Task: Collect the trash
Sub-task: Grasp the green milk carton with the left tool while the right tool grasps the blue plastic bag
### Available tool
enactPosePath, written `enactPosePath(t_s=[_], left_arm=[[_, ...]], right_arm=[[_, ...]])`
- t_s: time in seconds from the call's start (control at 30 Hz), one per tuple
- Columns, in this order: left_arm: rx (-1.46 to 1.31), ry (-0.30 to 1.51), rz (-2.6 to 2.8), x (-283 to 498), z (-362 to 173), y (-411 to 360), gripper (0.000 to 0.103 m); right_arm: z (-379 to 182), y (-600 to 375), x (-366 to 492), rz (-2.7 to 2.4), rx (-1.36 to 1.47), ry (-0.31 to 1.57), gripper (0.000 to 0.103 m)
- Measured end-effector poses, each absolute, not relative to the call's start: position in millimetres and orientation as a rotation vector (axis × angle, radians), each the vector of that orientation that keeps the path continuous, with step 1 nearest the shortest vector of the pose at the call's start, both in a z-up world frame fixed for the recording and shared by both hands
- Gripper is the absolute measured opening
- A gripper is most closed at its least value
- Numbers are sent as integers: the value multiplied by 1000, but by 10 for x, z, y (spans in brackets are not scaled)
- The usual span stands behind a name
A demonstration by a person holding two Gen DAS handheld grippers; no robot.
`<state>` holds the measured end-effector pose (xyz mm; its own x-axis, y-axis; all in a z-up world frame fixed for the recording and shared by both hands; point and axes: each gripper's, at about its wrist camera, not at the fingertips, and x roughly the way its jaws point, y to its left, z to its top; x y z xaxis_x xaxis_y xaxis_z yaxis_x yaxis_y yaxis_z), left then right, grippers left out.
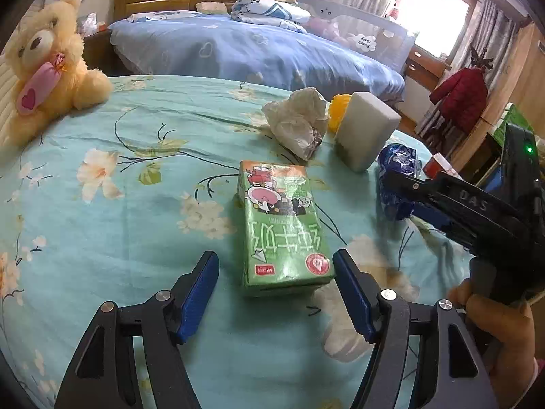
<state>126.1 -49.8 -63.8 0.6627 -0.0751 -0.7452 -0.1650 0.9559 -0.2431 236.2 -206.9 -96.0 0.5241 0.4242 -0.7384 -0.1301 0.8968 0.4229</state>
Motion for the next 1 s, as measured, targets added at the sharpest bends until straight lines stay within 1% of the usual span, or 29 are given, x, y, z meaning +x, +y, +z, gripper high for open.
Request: enactPosePath(t_s=[0.03, 0.1, 0.13, 0.47, 0.77, 1.0], left_arm=[[-295, 851, 58, 1282, -645, -512, 67], [-280, 859, 65, 1322, -661, -541, 63], [-280, 860, 56, 1337, -661, -550, 51], [-251, 816, -7, 1254, -592, -728, 51], [-206, 807, -114, 1148, -514, -1194, 51], [-149, 818, -188, 1191, -490, -1554, 51]], right_arm=[[-968, -2079, 2362, 343, 342, 971, 46], [-958, -2114, 2333, 352, 345, 967, 44], [-950, -2148, 2290, 360, 347, 964, 43], [-813, -2501, 1827, 383, 351, 937, 40], [-640, -2944, 1459, 354, 362, 893, 40], [-637, -3321, 1288, 293, 388, 884, 40]])
